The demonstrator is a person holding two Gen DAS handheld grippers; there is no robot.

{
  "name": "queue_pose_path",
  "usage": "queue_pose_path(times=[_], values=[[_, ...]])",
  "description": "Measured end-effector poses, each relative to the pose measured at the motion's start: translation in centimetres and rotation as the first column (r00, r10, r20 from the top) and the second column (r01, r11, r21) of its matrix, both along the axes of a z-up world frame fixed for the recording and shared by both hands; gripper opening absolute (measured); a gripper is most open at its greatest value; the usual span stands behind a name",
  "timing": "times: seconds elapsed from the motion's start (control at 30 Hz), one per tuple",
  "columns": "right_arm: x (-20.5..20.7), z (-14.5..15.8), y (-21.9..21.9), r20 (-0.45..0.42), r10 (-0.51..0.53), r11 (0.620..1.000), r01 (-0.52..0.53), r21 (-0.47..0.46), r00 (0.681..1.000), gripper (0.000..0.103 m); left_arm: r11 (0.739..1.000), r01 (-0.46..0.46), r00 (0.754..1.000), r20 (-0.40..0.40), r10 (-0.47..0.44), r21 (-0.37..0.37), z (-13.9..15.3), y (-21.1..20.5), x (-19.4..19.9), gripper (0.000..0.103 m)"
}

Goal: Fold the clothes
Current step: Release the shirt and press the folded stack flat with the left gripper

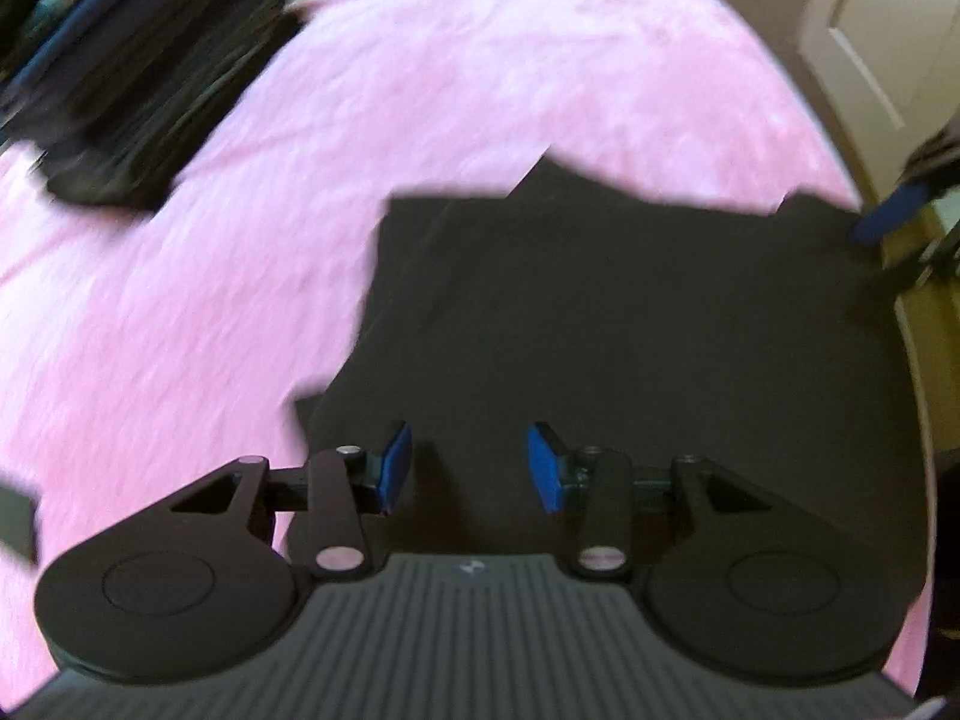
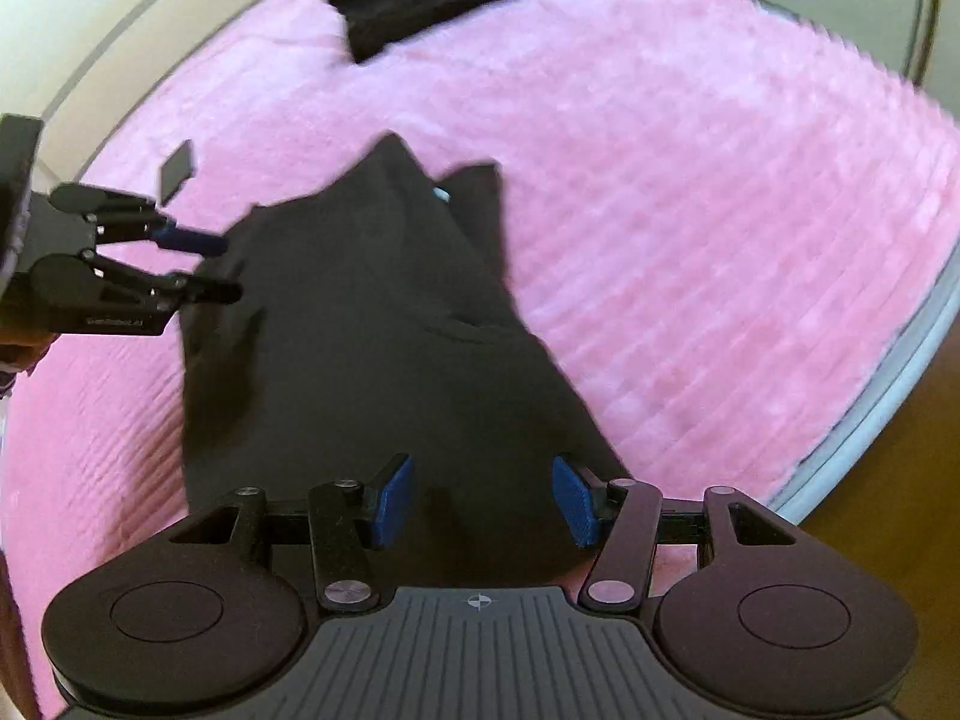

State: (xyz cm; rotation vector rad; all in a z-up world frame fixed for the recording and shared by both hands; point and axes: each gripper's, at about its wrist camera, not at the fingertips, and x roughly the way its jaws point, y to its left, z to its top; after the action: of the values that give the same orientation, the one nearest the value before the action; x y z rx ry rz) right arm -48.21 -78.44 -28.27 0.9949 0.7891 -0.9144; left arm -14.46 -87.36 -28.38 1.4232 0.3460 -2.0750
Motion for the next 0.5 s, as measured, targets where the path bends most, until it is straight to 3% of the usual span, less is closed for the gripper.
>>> queue_pose_path(times=[0.23, 0.37, 0.5], values=[[-5.3, -1.1, -2.1, -0.033, -0.139, 0.990, 0.140, 0.031, 0.990, 0.055, 0.998, 0.048, 0.999, -0.008, -0.048, 0.035, -3.6, -3.8, -5.3, 0.043], [-5.8, 0.3, -1.5, -0.049, -0.109, 0.994, 0.109, -0.006, 0.993, 0.055, 0.998, 0.040, 0.999, -0.017, -0.039, 0.043, -3.7, -4.4, -4.8, 0.050], [-4.2, 1.7, -0.7, -0.030, -0.071, 0.997, 0.070, -0.031, 0.997, 0.055, 0.999, 0.038, 0.999, -0.003, -0.038, 0.019, -2.2, -3.7, -3.5, 0.041]])
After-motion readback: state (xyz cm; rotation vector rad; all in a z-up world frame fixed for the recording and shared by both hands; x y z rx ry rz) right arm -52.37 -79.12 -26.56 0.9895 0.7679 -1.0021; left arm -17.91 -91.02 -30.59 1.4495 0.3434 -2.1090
